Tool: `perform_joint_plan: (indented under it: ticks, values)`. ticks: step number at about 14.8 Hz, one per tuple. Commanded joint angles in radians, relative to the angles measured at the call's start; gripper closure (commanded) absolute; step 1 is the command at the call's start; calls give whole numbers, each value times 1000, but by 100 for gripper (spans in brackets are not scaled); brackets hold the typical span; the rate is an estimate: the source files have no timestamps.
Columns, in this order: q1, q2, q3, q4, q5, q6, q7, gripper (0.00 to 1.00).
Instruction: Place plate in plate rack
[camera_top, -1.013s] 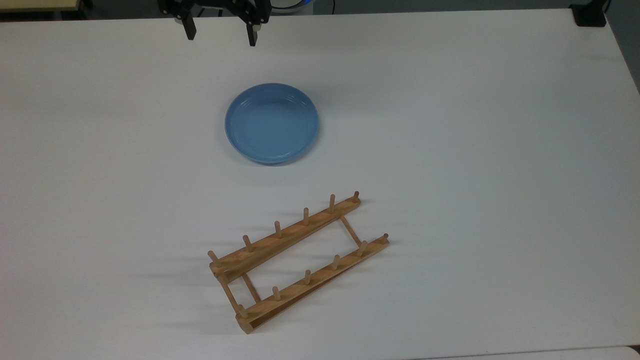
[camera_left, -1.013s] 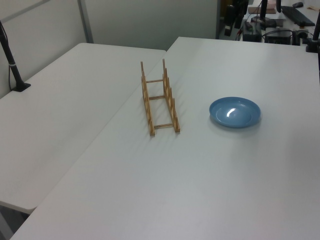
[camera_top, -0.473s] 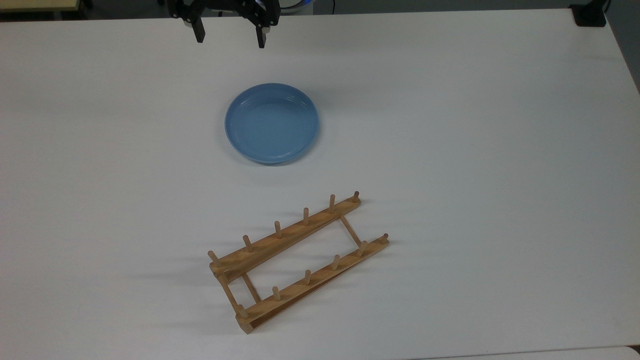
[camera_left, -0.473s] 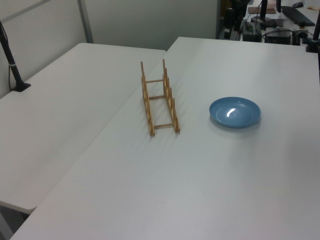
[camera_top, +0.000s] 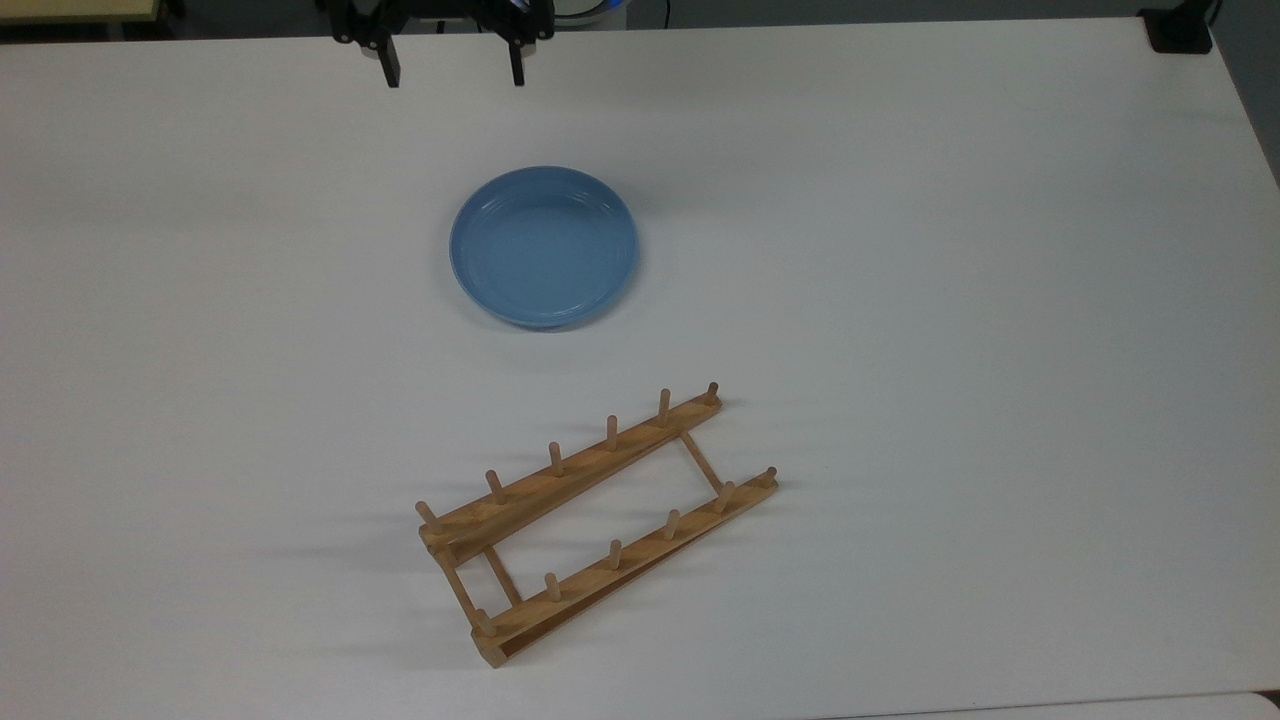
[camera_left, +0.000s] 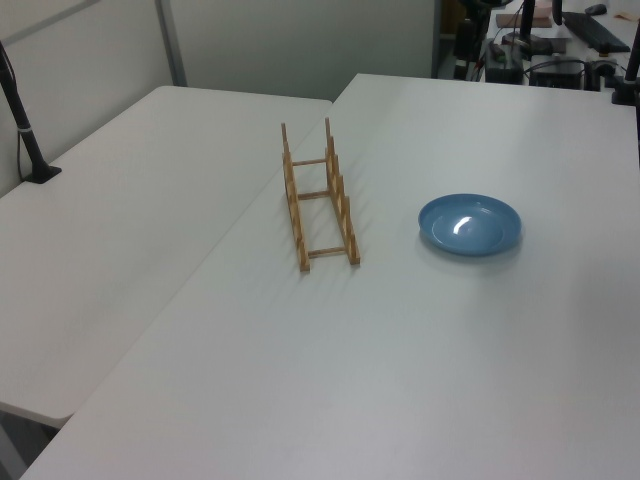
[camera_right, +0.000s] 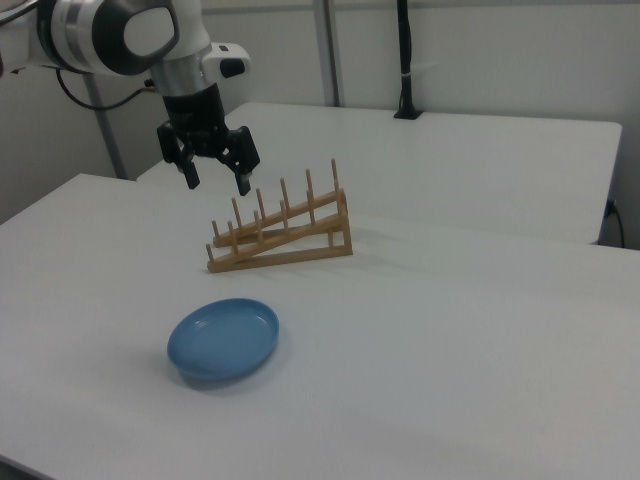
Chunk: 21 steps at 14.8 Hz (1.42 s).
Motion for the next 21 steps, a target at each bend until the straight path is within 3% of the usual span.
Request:
perform_joint_plan:
  ticks: [1,5,7,14,19,20,21]
  values:
    - [3,-5,-9,-41,-70,-52,-201,0]
    - [-19,4,-12,-269,-112,205,-200,1]
    - [-37,58,-15,-345,-129,337,-198,3]
    - [-65,230,-18,-342,-130,523,-197,3]
    - [-54,277,-16,-345,-130,574,-119,3]
    - [-53,279,-15,-345,-130,574,-116,13]
    - [-51,279,-12,-345,-130,574,-103,34]
